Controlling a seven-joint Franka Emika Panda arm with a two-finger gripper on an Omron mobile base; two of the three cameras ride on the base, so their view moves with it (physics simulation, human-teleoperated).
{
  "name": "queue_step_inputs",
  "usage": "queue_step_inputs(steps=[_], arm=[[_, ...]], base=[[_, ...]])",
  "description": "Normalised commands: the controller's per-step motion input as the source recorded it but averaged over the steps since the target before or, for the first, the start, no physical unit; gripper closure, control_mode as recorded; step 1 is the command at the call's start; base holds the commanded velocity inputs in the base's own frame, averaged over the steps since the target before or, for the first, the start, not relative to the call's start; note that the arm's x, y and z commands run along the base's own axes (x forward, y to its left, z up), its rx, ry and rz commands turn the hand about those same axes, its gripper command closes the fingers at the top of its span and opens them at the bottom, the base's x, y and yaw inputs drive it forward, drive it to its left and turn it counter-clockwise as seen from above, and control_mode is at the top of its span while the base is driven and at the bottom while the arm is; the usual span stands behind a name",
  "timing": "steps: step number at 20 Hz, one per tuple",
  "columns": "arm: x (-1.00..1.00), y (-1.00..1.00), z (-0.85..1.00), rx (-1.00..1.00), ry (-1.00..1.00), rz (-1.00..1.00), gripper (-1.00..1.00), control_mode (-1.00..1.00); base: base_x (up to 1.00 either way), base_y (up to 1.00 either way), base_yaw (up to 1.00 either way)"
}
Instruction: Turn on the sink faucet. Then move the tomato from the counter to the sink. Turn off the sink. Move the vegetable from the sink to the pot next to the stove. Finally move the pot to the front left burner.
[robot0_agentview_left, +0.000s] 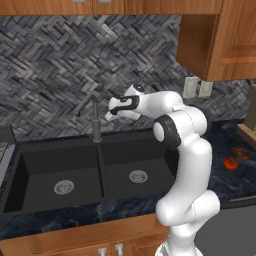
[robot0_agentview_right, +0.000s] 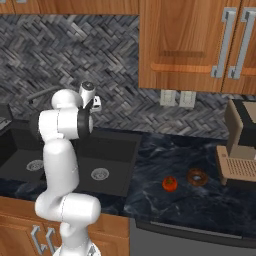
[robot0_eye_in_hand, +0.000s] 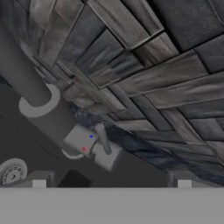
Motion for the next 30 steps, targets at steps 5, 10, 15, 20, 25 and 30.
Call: queue_step_inputs(steps=[5,10,15,20,25,30], arm=[[0.37,0.18,-0.2,0.0,0.02,0.0,-1.0,-1.0],[0.24,0.2,-0.15,0.0,0.01,0.0,-1.0,-1.0],[0.06,0.15,-0.14,0.0,0.01,0.0,-1.0,-1.0],[0.08,0.07,-0.18,0.0,0.0,0.0,-1.0,-1.0],[0.14,0.05,-0.18,0.0,0.0,0.0,-1.0,-1.0],[0.07,0.01,-0.18,0.0,0.0,0.0,-1.0,-1.0]], base=[[0.0,0.0,0.0],[0.0,0.0,0.0],[0.0,0.0,0.0],[0.0,0.0,0.0],[0.0,0.0,0.0],[0.0,0.0,0.0]])
